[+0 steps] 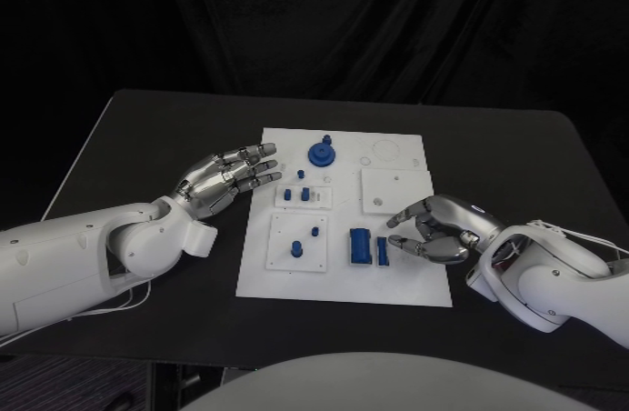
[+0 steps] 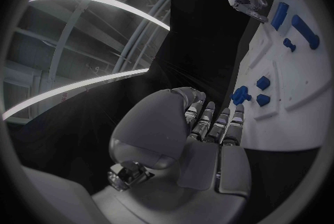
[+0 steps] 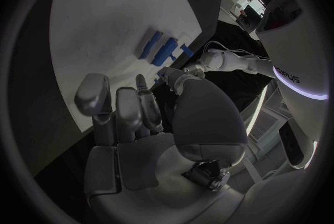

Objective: Assemble the parts on the task board

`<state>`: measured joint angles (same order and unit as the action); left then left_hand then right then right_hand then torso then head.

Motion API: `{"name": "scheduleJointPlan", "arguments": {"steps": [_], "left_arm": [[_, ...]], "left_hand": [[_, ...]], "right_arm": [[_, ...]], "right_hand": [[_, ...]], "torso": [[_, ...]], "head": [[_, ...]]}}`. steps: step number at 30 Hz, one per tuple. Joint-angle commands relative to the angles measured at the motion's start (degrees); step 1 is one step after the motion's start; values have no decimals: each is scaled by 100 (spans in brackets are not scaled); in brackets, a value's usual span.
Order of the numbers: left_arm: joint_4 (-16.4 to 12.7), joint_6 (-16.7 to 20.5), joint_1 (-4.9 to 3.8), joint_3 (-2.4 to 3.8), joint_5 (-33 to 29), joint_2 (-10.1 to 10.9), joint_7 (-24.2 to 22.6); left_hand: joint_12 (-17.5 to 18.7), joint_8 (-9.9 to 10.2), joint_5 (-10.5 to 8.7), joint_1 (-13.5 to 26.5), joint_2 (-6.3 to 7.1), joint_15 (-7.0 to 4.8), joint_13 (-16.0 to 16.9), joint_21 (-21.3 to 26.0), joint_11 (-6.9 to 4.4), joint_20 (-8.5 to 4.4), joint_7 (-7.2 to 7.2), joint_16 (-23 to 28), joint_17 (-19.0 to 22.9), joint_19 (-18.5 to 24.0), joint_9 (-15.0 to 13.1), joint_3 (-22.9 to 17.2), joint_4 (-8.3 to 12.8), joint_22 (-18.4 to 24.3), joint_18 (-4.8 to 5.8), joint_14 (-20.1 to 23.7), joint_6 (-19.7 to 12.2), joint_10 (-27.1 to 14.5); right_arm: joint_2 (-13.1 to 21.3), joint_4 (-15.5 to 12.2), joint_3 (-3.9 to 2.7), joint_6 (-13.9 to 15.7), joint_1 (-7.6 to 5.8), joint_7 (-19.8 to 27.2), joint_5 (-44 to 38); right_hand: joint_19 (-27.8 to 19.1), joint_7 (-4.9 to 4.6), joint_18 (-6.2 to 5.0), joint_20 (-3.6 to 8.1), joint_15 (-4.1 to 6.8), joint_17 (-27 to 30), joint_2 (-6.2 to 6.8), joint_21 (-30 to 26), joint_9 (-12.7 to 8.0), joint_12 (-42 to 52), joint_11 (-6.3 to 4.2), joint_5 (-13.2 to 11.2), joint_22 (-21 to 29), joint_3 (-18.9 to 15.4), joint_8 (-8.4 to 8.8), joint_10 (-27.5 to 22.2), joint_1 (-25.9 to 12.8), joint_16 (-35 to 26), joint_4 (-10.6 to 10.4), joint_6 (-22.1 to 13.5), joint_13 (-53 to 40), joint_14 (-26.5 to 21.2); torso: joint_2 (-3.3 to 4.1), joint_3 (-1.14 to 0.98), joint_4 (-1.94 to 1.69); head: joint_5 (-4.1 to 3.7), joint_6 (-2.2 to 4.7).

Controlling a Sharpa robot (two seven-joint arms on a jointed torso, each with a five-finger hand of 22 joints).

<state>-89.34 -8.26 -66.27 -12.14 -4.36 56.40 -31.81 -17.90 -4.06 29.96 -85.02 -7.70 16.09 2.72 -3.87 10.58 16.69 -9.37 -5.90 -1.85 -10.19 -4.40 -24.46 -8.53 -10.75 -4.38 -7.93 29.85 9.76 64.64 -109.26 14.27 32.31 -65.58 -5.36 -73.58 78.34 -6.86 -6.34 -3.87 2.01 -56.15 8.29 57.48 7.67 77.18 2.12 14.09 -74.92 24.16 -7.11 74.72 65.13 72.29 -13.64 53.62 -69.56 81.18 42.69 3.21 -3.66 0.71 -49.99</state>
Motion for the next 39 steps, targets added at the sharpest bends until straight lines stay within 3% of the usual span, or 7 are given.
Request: {"name": "scheduleJointPlan", "arguments": {"steps": [1, 11, 17, 30, 31, 36, 39], "left_arm": [[-109, 103, 4, 6, -19, 53, -200], [-279, 169, -41, 7, -17, 117, -615], [-238, 236, -64, 7, 73, 12, -970], [161, 400, -65, 7, 341, -503, -1380], [139, 307, -50, 2, 200, -465, -655], [132, 485, -26, 46, 209, -491, -624], [122, 726, 6, 105, 220, -525, -582]], "left_hand": [[-28, -38, 19, 7, 76, -12, 6, -19, 46, 15, -171, -28, -9, -14, -11, -38, -12, 18, 23, -48, 47, 5], [14, -51, -299, 226, 117, -55, -3, 81, 89, 11, -181, -23, 4, 175, -23, 95, -447, 170, -39, 58, 78, 4], [255, -10, -262, 685, 97, -305, -27, 233, -17, -9, -139, 185, 56, 517, 5, 783, -819, 452, -283, 391, -103, -164], [1206, 240, -1189, 1299, -521, -662, -156, 300, -1021, -165, 753, 590, 185, 875, 268, 2621, -826, 804, -535, 793, -1645, -821], [1349, 406, -1648, 3474, -66, -950, -272, 387, -1058, -615, 937, 590, 185, 1019, 440, 2446, -324, 1075, -215, 793, -1988, -976], [1790, 406, -1917, 4222, 0, -1039, -272, 387, -1058, -772, 937, 590, 185, 1019, 440, 2446, -150, 1075, -210, 793, -2180, -976], [1790, 406, -2043, 4720, 90, -1094, -272, 387, -1058, -878, 937, 590, 185, 1019, 440, 2446, -34, 1075, -116, 793, -2268, -976]], "right_arm": [[-5, 128, -6, 1281, -100, 1426, 945], [-324, 838, -7, 554, -404, 3285, 3649], [-478, 1170, -7, -268, -441, 3804, 5045], [-619, 1558, -7, -950, -334, 4270, 5677], [-619, 1533, -5, -587, -362, 3933, 5342], [-741, 1568, -131, -431, -282, 3896, 5521], [-905, 1616, -301, -220, -174, 3846, 5762]], "right_hand": [[-704, -79, -222, -134, -135, 1020, -112, -1395, -41, -1027, 112, -186, -36, -313, -9, -1469, 66, -711, -286, 9, 1308, -689], [-3778, -347, 43, -1059, -1512, 3646, -560, -5175, -278, -3898, 1373, -25, 2121, -1251, 240, -5330, 259, -3588, -310, -926, 4095, -5080], [-6691, 27, 272, -1299, -1857, 4646, -929, -5537, -489, -4794, 1439, 510, 5021, -2112, 416, -6840, -348, -4764, -309, -2900, 5225, -6831], [-7317, 519, 287, -1312, -1719, 5308, -1312, -5604, -565, -5757, 959, 236, 6168, -3028, 505, -7308, -304, -5633, -307, -3737, 6318, -7753], [-7834, 686, 634, -803, -1266, 5615, -829, -5748, -767, -6336, 633, -247, 6556, -2416, 711, -7472, -2180, -6109, 191, -4195, 6493, -8118], [-7834, 686, 634, -91, -632, 5615, -829, -5748, -767, -7166, -212, -943, 7492, -2416, 711, -7472, -4706, -6781, 895, -4898, 6956, -8118], [-7834, 686, 634, 387, -201, 5615, -829, -5748, -767, -7718, -212, -1409, 7492, -2416, 711, -7472, -5494, -7229, 1364, -5362, 6956, -8118]], "torso": [[-1, -1, 0], [-103, -7, 21], [-230, -35, 85], [-525, -124, 223], [-446, -96, 187], [-486, -108, 197], [-541, -126, 211]], "head": [[92, -1], [278, -1], [403, -1], [606, -1], [573, 0], [537, 89], [487, 210]]}}
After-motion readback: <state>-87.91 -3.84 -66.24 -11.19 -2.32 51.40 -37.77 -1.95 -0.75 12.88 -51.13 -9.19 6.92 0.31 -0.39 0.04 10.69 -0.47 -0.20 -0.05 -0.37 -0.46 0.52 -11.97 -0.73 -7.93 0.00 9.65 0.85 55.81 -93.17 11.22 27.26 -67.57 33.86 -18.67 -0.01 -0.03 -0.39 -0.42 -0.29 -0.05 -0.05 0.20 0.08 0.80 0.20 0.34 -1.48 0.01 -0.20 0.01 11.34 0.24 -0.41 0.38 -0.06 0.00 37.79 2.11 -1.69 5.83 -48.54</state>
